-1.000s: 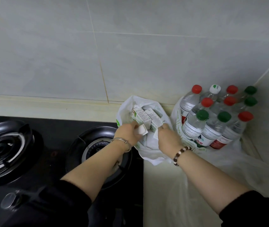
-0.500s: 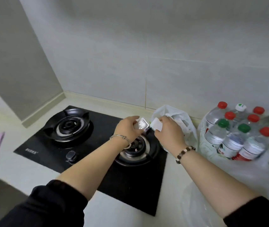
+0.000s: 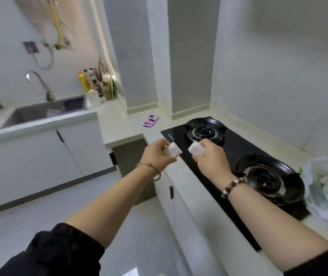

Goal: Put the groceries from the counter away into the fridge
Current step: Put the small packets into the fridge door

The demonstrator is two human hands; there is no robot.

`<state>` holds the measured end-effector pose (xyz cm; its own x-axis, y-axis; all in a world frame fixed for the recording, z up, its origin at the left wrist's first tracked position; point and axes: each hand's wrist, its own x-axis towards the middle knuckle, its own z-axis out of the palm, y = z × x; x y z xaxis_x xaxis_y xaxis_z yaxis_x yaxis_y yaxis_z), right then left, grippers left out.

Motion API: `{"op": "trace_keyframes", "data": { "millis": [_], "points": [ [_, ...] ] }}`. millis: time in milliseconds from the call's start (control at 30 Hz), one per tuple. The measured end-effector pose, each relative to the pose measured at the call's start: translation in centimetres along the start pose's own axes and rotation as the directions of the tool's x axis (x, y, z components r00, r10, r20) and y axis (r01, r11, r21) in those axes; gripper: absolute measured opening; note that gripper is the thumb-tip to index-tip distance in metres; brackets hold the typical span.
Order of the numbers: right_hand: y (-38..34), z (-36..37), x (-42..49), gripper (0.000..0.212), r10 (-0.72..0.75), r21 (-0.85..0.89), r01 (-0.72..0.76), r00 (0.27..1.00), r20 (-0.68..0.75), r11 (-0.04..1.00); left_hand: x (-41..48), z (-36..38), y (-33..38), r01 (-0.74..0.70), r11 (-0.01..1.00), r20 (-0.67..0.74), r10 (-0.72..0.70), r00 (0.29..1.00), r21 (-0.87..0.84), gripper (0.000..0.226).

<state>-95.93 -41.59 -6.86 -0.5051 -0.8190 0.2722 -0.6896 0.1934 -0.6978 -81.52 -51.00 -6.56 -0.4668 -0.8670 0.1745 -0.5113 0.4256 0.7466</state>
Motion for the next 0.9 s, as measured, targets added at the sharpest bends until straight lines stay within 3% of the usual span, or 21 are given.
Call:
{"op": "trace_keyframes", "data": {
  "millis": [200,400,500,600,767,900],
  "points": [
    [-13.6,9.7,-3.3,0.003,-0.325,0.187,0.295,0.933,0.153,0.937,-8.2,-14.0,-7.0,0.186,0.981,-0.252,-0.167,0.953,0.054,0.039],
    [-28.4,17.5,-9.9,0.007,-0.614,0.433,0.507,0.775,0.149,0.745,-18.8,-28.3,-11.9,0.291,0.953,-0.541,-0.205,0.816,0.079,0.023],
    [-35.7,20.2,-13.9,0.012,-0.72,0.515,0.588,0.689,0.084,0.623,-24.0,-35.0,-13.0,0.314,0.941,-0.678,-0.15,0.719,0.125,0.018],
    [-42.3,22.6,-17.8,0.013,-0.759,0.572,0.613,0.65,0.027,0.545,-28.6,-40.9,-13.5,0.305,0.933,-0.765,-0.053,0.642,0.192,0.017],
    [-51.2,26.1,-23.5,0.013,-0.804,0.644,0.65,0.587,-0.089,0.403,-35.3,-49.3,-14.7,0.297,0.883,-0.819,0.151,0.553,0.363,0.019],
    [-56.0,28.5,-26.7,0.014,-0.833,0.646,0.685,0.537,-0.134,0.337,-39.5,-55.3,-16.7,0.369,0.843,-0.855,0.186,0.484,0.392,0.018]
  ]
}}
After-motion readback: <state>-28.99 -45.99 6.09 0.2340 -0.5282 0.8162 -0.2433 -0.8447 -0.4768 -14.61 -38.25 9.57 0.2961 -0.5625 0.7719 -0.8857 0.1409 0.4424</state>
